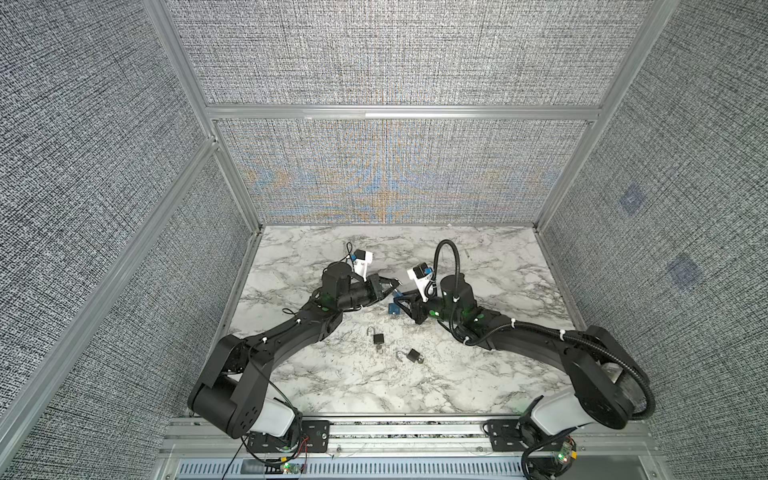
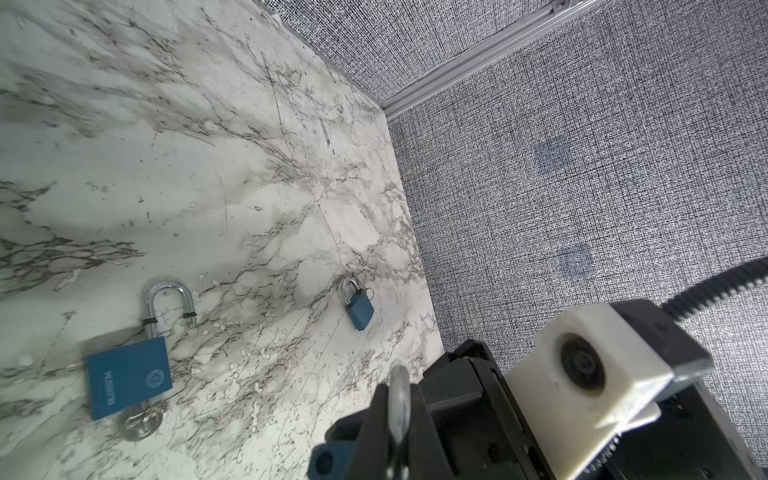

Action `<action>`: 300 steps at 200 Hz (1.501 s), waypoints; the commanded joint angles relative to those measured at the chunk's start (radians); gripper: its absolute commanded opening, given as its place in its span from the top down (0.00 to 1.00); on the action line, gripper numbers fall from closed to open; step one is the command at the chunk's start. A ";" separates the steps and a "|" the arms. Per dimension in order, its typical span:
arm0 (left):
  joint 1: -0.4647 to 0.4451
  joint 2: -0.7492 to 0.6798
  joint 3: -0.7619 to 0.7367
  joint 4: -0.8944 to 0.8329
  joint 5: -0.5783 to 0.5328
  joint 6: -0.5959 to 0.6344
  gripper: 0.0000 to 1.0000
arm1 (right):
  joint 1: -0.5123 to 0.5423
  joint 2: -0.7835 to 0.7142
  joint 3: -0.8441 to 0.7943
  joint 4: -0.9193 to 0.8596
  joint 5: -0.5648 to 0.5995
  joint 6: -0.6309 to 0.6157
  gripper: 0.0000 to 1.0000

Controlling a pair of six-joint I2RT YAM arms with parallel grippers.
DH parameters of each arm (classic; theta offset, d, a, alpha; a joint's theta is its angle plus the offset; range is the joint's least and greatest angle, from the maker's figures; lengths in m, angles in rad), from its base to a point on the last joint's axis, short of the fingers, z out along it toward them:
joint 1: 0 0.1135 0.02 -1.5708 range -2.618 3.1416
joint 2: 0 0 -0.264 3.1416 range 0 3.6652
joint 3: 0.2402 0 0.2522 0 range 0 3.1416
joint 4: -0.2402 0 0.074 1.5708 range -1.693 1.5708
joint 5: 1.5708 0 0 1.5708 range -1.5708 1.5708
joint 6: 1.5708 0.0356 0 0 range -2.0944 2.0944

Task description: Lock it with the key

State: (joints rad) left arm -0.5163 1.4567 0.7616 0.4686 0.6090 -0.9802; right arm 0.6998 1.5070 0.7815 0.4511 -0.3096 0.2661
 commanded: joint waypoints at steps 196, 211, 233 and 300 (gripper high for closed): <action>0.033 -0.160 0.022 -0.153 -0.109 0.344 0.56 | -0.130 -0.115 0.001 -0.225 -0.387 0.012 1.00; 0.032 -0.181 0.004 -0.128 -0.090 0.368 0.56 | -0.130 -0.108 0.001 -0.242 -0.425 0.018 1.00; 0.032 -0.191 -0.014 -0.073 -0.008 0.397 0.56 | -0.131 -0.103 0.002 -0.260 -0.462 0.023 1.00; 0.021 -0.116 -0.014 0.017 0.241 0.422 0.58 | -0.130 -0.128 0.025 -0.349 -0.512 -0.002 1.00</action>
State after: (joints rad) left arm -0.4904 1.3201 0.7479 0.4129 0.7216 -0.5835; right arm 0.5694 1.3933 0.7937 0.1310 -0.7788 0.2844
